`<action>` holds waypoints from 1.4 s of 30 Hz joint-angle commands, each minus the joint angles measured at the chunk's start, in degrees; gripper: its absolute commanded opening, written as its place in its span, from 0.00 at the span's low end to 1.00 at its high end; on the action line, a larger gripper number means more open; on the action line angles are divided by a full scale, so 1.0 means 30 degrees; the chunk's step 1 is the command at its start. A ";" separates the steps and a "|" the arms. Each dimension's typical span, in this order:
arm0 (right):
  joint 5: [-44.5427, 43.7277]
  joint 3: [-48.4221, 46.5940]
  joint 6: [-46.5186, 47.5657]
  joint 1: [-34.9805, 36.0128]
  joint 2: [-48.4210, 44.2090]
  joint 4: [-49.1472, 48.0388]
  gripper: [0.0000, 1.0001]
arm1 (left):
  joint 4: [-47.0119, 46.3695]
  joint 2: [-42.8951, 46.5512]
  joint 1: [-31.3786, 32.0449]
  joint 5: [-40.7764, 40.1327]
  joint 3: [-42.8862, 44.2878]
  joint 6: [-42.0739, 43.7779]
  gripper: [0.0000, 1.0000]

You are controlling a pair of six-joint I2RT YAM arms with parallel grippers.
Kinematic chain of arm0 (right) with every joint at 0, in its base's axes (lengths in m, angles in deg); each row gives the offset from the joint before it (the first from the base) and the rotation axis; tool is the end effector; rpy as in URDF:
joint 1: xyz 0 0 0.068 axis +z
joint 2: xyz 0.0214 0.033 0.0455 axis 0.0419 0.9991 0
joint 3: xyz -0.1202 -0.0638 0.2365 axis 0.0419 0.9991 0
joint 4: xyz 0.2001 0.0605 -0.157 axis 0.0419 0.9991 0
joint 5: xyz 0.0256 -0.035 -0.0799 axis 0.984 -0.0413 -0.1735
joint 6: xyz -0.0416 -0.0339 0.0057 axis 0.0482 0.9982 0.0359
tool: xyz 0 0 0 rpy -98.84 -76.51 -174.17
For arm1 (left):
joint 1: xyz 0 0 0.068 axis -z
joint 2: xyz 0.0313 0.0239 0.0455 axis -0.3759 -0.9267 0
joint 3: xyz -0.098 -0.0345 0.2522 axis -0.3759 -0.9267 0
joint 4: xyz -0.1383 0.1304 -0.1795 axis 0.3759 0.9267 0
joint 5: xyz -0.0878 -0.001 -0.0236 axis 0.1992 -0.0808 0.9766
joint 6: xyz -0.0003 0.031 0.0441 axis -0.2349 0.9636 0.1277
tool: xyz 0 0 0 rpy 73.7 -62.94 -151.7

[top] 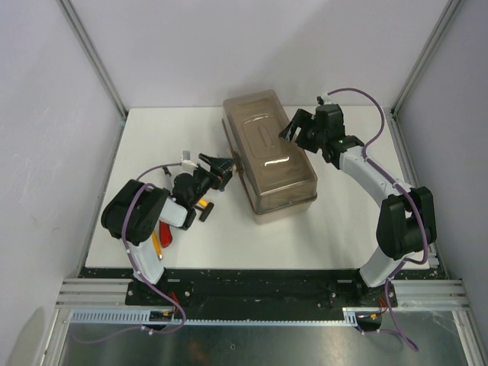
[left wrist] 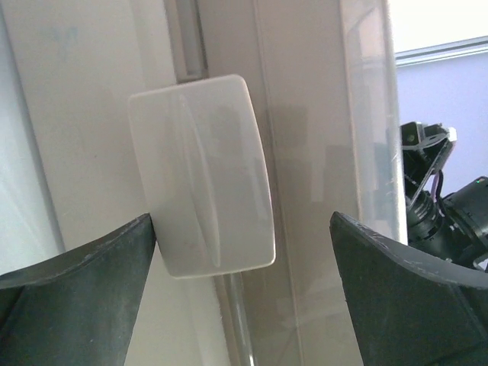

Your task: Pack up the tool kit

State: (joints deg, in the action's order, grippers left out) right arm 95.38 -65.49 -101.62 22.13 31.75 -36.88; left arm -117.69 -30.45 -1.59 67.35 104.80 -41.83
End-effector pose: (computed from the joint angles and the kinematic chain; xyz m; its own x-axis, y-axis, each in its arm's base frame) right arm 0.3667 0.1365 0.3018 -0.6313 0.3771 -0.6777 -0.0973 0.8284 0.5516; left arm 0.2915 -0.1179 0.1506 -0.5520 -0.8079 -0.2065 0.1112 0.1742 -0.9784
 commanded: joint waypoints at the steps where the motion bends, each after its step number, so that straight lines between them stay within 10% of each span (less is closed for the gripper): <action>1: 0.2461 0.0542 -0.0360 0.0867 0.0776 0.2772 0.77 | -0.6563 0.0449 0.0147 -0.0636 -0.1319 0.1047 0.99; 26: -0.0277 -0.0375 0.4287 -0.0113 -0.2048 0.2767 0.94 | -0.1343 0.3532 -0.1372 -0.1151 -0.2887 0.4132 0.99; 42: -0.4687 -0.6970 1.0306 0.4608 0.0214 0.5682 0.86 | 0.2976 0.4132 -0.2078 -0.1075 -0.1953 0.5451 0.94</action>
State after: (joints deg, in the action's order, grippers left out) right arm 84.60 -81.67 -75.88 32.38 29.35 -22.04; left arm -110.46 -20.46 -7.32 64.34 97.64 -28.24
